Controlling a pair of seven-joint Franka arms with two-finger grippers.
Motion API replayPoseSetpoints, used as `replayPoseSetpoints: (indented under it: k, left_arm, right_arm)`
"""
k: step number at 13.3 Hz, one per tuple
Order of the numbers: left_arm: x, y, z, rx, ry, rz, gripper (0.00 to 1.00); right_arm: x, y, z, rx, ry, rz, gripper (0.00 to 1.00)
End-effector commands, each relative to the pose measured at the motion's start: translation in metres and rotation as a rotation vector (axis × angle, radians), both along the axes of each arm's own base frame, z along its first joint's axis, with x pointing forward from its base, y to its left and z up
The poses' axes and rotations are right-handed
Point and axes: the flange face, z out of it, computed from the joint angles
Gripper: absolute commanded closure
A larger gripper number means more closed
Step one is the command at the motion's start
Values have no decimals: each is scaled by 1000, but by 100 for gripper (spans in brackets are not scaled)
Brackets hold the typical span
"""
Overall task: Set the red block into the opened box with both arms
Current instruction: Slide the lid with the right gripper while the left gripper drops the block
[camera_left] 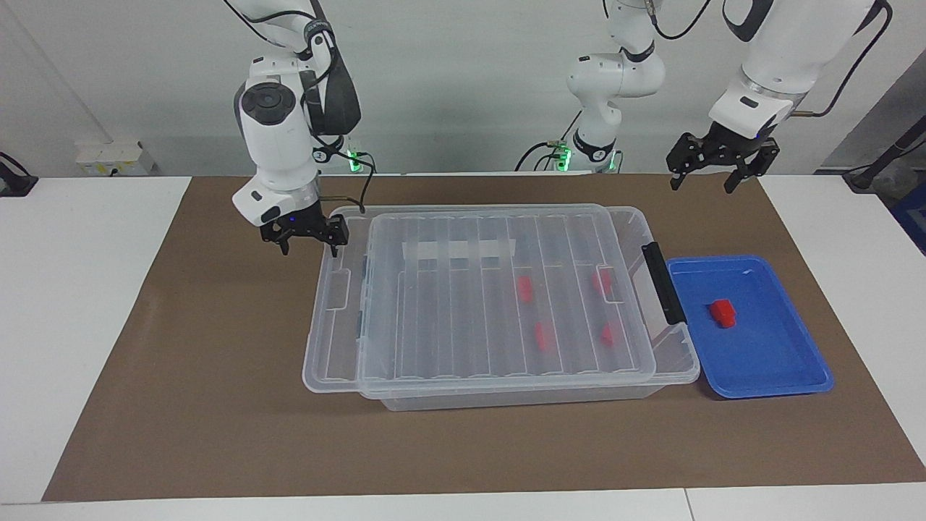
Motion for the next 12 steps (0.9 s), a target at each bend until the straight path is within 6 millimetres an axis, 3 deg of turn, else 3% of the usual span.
replayPoseSetpoints:
  k: [1,6,8,12]
  left_arm:
    - [-4,4,2,-4,-18,20,0]
    - [-4,26,8,2,-44,54,0]
    - [-3,38,7,2,-45,70,0]
    - [-2,39,8,3,-50,71,0]
  right_arm:
    - [-4,-26,2,-17,21,62,0]
    - [-2,-71,2,-12,42,183,0]
    - [-2,-78,1,-10,49,223,0]
    - [-2,-90,2,-8,50,296,0]
